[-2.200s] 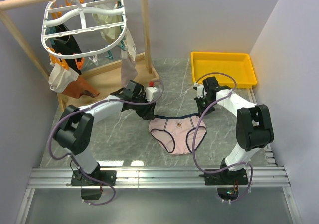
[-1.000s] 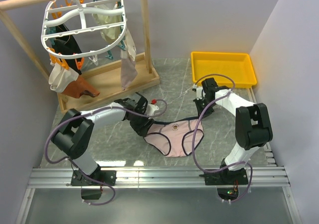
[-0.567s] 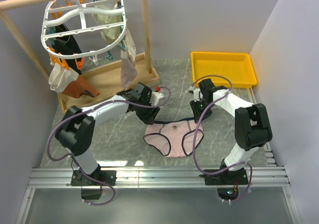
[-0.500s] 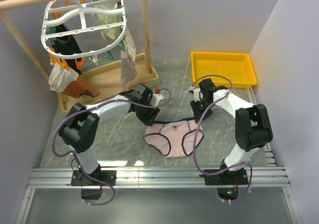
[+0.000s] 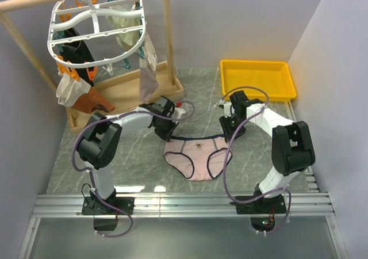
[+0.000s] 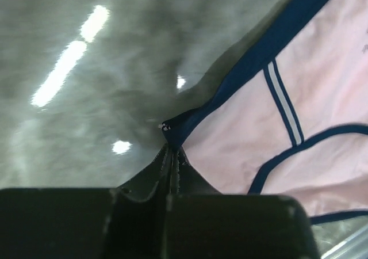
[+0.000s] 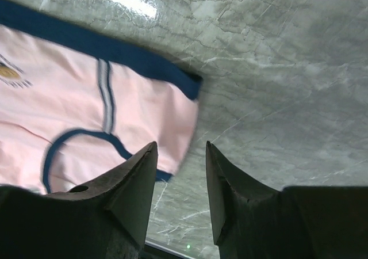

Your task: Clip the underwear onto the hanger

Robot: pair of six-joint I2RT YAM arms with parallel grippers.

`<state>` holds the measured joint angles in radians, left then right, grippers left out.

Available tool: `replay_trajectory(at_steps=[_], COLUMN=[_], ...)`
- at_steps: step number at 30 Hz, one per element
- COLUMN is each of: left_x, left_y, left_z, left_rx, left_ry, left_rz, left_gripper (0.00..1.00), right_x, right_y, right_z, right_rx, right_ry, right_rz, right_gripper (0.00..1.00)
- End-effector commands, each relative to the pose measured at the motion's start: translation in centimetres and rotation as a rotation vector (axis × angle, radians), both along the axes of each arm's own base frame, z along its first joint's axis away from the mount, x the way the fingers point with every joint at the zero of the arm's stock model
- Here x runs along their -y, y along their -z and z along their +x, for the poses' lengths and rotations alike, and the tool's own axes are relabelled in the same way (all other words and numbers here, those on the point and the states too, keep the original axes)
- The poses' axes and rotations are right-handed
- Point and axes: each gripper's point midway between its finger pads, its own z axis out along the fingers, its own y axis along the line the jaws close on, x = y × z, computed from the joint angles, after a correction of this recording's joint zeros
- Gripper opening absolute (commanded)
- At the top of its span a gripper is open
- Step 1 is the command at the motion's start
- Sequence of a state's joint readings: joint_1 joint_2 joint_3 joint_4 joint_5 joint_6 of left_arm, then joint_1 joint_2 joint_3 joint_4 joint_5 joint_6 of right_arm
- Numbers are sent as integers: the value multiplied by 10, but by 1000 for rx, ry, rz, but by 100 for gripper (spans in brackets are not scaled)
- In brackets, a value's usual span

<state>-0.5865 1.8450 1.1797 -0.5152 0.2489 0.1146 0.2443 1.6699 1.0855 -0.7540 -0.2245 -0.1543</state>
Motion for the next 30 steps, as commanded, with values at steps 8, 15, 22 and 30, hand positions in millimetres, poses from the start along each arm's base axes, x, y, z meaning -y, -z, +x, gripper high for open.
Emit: replay_trajectory(at_steps=[8, 15, 22, 30], left_x=[-34, -40, -31, -44], left_y=[-22, -49, -151, -271], left_z=[47, 39, 1, -51], left_rx=[162, 254, 436, 656], left_ry=[-50, 12, 114, -21], left_rz=[77, 42, -188, -488], left_gripper=[1, 47, 78, 99], right_x=[-14, -21, -2, 12], right_y=[-45, -101, -198, -259], right_z=[34, 52, 63, 47], right_rx=[121, 275, 583, 869], right_ry=[7, 15, 67, 113], right_rz=[62, 121, 170, 208], right_gripper=[46, 47, 53, 93])
